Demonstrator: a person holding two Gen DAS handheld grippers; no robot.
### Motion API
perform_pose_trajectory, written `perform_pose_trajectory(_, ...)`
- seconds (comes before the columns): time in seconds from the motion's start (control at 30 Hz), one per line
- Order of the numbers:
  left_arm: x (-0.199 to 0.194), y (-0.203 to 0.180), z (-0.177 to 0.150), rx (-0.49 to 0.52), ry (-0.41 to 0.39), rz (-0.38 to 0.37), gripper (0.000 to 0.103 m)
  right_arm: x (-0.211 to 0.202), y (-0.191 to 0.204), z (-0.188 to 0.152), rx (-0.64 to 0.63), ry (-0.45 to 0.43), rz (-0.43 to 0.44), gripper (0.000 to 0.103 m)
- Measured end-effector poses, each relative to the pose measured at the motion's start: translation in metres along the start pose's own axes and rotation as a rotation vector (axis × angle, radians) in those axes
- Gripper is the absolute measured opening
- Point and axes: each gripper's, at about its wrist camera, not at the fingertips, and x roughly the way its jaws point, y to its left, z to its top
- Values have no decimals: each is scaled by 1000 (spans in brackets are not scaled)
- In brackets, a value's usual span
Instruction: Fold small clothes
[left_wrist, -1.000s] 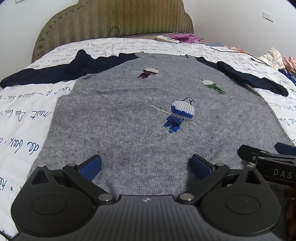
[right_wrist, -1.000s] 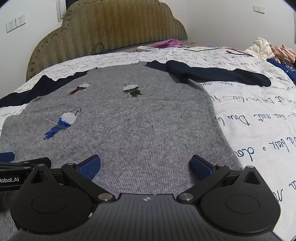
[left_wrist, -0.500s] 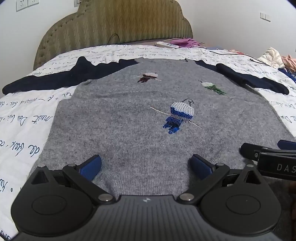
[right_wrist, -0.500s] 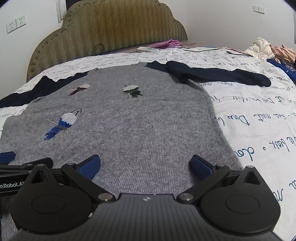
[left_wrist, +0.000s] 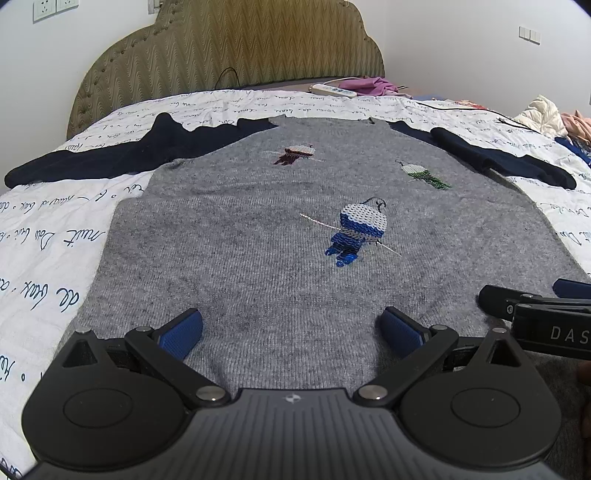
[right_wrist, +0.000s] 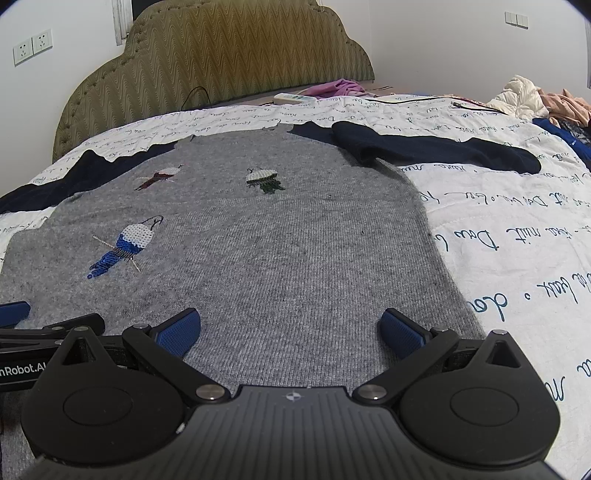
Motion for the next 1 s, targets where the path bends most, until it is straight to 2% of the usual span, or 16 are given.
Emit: perform_pose_trajectory(1.0, 0, -2, -1, 7, -4, 11, 103, 1, 1, 0, -21, 8, -14, 102)
